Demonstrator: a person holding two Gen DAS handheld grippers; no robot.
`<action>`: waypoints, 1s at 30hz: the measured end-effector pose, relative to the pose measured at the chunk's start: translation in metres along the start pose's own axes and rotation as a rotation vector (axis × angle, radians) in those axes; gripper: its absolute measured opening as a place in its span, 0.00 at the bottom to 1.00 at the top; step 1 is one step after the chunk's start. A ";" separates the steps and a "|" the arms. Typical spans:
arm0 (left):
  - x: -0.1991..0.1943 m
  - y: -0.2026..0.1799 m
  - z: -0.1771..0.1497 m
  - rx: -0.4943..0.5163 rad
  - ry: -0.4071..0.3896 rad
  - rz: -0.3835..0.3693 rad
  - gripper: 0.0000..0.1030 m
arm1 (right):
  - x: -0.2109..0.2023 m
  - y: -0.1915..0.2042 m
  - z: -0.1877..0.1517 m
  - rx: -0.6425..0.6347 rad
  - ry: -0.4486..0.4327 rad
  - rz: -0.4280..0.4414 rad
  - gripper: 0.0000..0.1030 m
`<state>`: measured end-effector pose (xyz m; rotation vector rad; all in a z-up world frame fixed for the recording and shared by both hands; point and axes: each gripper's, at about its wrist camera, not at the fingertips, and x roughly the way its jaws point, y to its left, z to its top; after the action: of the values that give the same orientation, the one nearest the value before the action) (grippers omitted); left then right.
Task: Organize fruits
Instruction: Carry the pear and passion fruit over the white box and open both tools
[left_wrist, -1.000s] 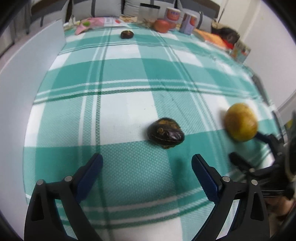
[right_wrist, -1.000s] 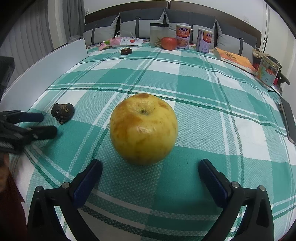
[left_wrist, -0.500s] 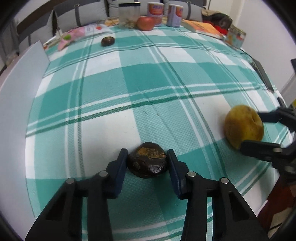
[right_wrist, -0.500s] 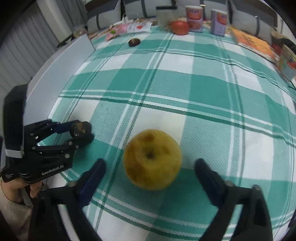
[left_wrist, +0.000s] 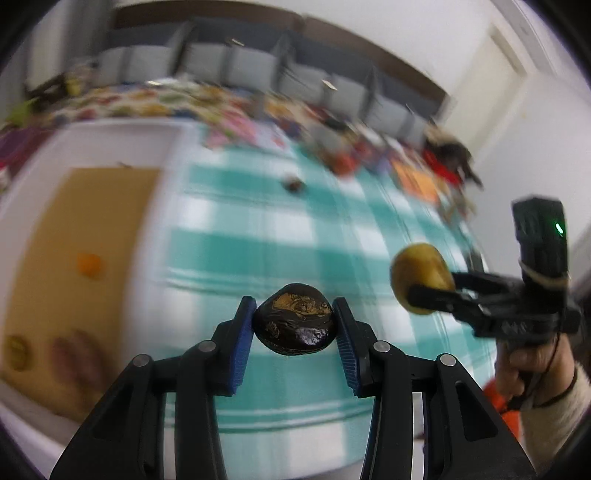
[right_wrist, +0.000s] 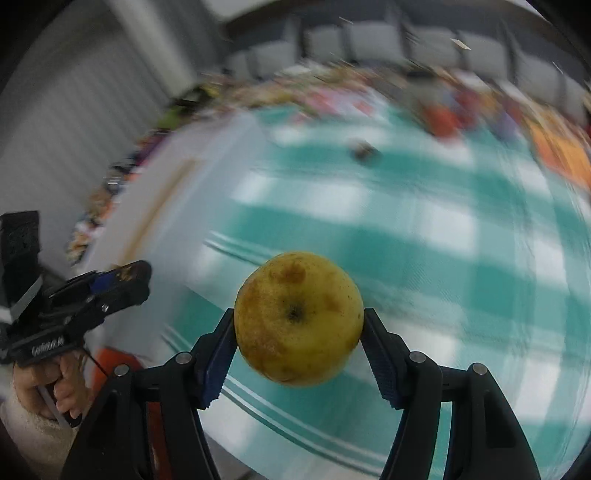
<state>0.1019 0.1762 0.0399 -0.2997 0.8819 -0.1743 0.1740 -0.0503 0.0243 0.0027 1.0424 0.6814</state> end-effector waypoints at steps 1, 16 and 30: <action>-0.011 0.024 0.012 -0.035 -0.022 0.034 0.42 | 0.005 0.018 0.014 -0.034 -0.007 0.026 0.63; 0.061 0.236 0.015 -0.362 0.195 0.418 0.44 | 0.220 0.227 0.063 -0.583 0.284 0.030 0.64; -0.036 0.143 0.031 -0.274 -0.168 0.404 0.81 | 0.072 0.137 0.094 -0.341 -0.104 0.027 1.00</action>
<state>0.1080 0.3272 0.0376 -0.3778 0.7814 0.3446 0.2010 0.1256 0.0598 -0.2420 0.8181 0.8680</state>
